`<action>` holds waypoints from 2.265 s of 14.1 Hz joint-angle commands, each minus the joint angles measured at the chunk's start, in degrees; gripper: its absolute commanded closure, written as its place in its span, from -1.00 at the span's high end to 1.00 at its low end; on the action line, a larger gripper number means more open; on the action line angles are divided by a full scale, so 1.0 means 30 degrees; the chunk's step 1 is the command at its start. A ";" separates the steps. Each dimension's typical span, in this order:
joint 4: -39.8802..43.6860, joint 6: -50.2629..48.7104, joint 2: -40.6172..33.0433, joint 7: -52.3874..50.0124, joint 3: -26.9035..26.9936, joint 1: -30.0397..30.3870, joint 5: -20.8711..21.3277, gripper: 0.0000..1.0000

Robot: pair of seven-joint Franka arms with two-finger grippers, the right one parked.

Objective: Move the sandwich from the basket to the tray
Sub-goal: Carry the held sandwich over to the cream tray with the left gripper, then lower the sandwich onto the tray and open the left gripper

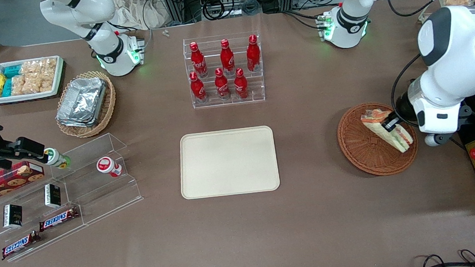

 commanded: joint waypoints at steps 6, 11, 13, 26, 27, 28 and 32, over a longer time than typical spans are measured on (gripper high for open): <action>0.3456 -0.0194 0.3644 -0.0478 -0.3382 -0.2216 0.0708 -0.90; 0.4542 0.1794 0.5727 -0.0949 -0.3411 -0.4358 0.1442 -0.97; 0.4748 0.3110 0.6809 -0.0920 -0.3411 -0.4950 0.1414 -1.00; 0.4631 0.8771 1.1588 -0.0744 -0.3411 -0.7265 0.2730 -1.00; 0.4631 0.8771 1.1735 -0.0744 -0.3411 -0.7294 0.2761 -0.98; 0.4602 0.8771 1.1882 -0.0744 -0.3411 -0.7295 0.2761 -0.84; 0.4543 0.8567 1.1942 -0.0715 -0.3382 -0.7266 0.2906 0.31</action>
